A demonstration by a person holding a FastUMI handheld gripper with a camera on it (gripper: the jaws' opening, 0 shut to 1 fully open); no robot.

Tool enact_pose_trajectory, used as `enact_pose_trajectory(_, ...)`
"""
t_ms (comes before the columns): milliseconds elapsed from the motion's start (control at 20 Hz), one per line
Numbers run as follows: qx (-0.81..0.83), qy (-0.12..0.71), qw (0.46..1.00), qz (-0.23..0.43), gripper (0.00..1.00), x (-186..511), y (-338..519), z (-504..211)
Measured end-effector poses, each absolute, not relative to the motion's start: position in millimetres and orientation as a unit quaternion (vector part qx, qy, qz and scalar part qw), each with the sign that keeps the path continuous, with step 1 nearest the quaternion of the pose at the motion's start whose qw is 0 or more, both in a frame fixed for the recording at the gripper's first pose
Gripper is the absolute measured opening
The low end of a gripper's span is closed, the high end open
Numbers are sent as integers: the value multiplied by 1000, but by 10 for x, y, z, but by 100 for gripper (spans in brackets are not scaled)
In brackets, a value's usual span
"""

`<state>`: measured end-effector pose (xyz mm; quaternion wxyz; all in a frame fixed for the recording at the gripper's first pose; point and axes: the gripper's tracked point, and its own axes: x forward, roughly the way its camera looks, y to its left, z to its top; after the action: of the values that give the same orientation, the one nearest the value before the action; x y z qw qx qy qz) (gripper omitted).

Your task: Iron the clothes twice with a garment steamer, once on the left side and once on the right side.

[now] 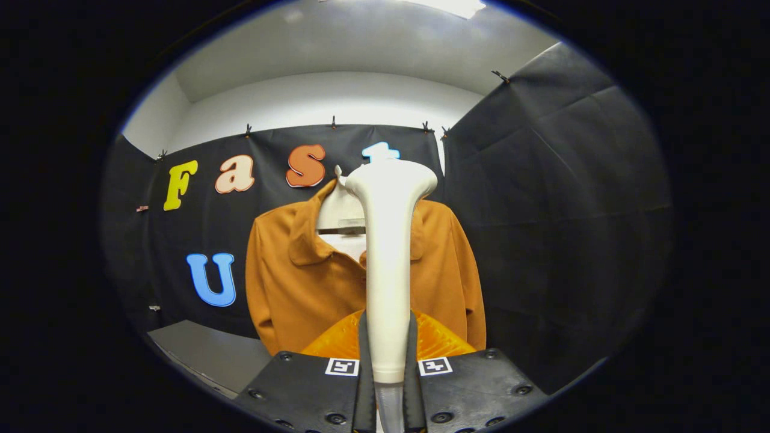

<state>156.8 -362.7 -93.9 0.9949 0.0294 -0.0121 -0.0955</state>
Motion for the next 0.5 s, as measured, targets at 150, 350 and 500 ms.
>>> enact_pose_trajectory(150,40,8,995,-96,21,1721,-3778,-1222)
enact_pose_trajectory(350,42,40,994,-93,21,1854,-3854,-1661)
enact_pose_trajectory(500,42,61,994,-84,21,1863,-3825,-1934)
